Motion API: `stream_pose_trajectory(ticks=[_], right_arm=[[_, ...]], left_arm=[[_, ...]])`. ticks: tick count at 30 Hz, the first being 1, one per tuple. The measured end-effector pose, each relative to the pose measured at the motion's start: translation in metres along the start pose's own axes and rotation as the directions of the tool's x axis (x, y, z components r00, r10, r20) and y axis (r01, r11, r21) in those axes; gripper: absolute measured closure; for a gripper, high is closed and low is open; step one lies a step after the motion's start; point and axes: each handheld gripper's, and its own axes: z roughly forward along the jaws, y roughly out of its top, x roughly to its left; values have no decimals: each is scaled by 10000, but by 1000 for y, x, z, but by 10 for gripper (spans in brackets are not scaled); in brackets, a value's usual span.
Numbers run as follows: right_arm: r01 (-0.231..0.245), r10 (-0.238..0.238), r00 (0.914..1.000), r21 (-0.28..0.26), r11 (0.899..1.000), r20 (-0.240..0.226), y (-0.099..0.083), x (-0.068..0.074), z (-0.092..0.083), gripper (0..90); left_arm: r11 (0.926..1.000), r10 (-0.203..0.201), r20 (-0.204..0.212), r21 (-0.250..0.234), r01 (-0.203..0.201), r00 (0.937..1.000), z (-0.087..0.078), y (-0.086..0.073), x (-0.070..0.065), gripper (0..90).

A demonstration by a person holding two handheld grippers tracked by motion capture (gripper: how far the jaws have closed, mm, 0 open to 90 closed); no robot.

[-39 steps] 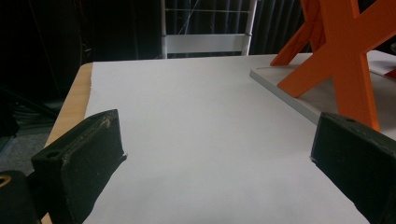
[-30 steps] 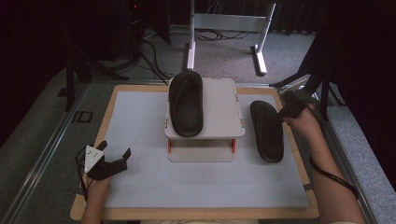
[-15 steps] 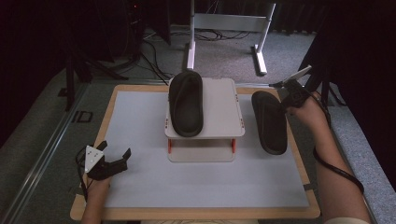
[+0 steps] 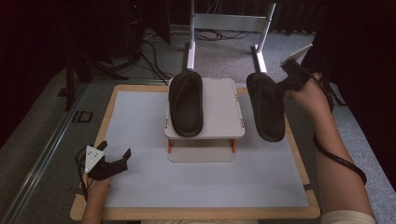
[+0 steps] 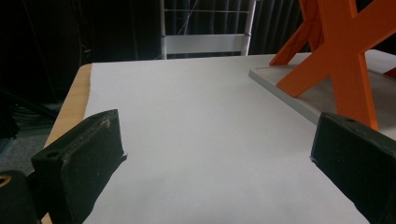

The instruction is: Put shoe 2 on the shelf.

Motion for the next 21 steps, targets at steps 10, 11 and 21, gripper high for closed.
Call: stream_pose_trajectory(ticks=[10, 11, 21], right_arm=[[454, -461, 9985, -254, 9986, -303, 17, 34, -14, 760], [480, -488, 9982, -249, 9985, -358, 19, 38, -14, 760], [950, -963, 9938, -255, 9951, -556, 38, 74, -15, 760]], left_arm=[[10000, -15, 7, 7, 15, 10000, 0, 0, 0, 22], [10000, -20, 10, -1, 20, 10000, 0, 0, 0, 22], [10000, -30, 34, 5, 30, 10000, 0, 0, 0, 22]])
